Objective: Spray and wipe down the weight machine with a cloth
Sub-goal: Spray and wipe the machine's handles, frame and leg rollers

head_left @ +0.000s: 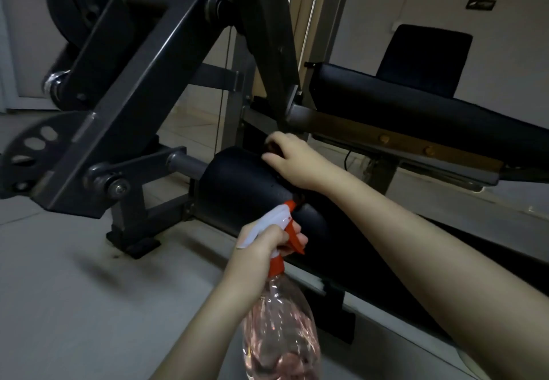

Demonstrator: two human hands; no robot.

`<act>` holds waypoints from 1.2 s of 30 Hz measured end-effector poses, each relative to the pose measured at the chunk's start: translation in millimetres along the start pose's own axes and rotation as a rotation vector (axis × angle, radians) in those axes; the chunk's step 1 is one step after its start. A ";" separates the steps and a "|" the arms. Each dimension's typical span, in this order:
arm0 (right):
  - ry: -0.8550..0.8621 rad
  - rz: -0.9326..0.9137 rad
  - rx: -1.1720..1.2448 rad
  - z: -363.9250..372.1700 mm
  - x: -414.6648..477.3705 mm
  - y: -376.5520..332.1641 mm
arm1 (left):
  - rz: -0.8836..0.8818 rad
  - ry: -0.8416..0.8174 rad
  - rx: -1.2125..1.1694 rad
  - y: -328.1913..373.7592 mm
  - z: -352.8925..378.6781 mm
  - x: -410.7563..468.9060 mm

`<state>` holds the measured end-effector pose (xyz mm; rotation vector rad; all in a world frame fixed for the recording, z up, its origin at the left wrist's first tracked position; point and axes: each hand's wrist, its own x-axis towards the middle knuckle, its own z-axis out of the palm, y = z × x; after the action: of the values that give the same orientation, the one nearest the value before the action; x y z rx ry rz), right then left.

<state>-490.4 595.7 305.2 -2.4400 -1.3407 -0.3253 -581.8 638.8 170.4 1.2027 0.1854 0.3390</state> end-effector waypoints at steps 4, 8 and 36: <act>-0.068 0.092 0.111 12.2 35.7 -18.4 | 0.165 0.039 -0.105 10.9 9.0 -23.2; -0.109 0.035 0.103 -8.1 4.3 0.6 | 0.066 -0.039 0.010 11.0 1.9 -14.6; -0.149 -0.442 -0.103 -5.8 -9.0 -18.7 | 0.142 0.001 0.026 24.7 15.1 -65.5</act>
<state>-511.2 595.8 310.7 -2.2627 -1.9755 -0.3293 -642.1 610.3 196.3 1.2443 0.1061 0.4621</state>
